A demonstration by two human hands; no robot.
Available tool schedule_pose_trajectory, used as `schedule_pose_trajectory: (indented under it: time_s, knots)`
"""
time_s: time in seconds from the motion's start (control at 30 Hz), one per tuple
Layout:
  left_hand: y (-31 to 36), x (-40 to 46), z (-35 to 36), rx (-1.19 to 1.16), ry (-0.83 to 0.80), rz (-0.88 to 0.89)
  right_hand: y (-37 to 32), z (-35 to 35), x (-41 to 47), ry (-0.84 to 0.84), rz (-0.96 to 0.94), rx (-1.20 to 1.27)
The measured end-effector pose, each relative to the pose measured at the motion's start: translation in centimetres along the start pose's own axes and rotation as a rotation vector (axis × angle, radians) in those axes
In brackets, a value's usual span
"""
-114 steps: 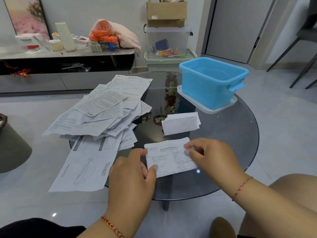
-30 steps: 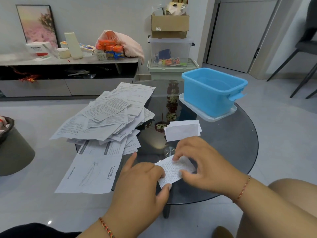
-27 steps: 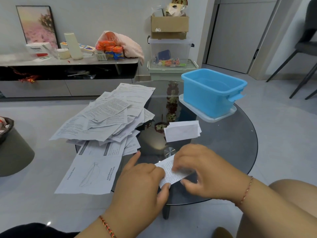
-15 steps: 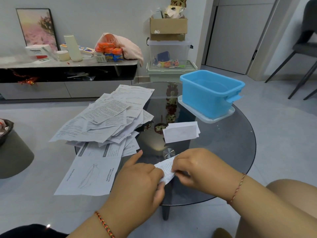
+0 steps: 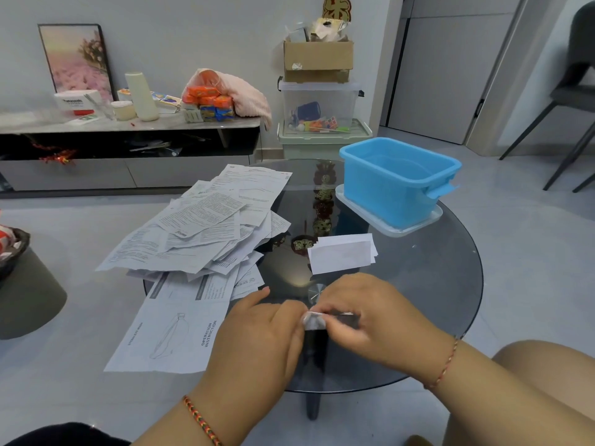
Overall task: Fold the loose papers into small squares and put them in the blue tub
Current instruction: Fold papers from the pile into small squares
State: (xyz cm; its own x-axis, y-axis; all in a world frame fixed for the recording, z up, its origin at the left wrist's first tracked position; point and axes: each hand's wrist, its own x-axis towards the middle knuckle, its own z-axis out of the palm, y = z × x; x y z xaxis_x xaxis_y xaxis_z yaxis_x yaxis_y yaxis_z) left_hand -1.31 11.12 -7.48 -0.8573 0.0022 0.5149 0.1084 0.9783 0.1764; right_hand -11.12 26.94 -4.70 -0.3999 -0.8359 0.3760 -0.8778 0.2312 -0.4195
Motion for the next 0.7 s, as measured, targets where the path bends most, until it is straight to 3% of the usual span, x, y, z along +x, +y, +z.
schedule_pose_trajectory:
  time_s: [0.13, 0.3, 0.43, 0.5, 0.6, 0.7]
  knots:
    - [0.7, 0.4, -0.8, -0.087, -0.033, -0.039, 0.2, -0.5, 0.3, 0.043, 0.01, -0.027]
    - [1.2, 2.0, -2.4, -0.111, -0.066, -0.29, 1.4, -2.4, 0.1, 0.059, 0.114, -0.076]
    - [1.0, 3.8, -3.0, -0.193, -0.048, -0.366, 3.2, -3.5, -0.1, 0.178, 0.316, -0.072]
    - [0.9, 5.1, -2.7, -0.224, -0.03, -0.397, 4.1, -3.8, 0.0, 0.266, 0.496, 0.09]
    - [0.7, 6.8, -1.4, -0.309, -0.038, -0.442, 4.2, -3.6, 0.5, 0.23, 0.674, 0.513]
    - [0.4, 8.3, 0.7, -0.466, -0.038, -0.537, 5.0, -2.3, 1.2, 0.283, 0.676, 0.36]
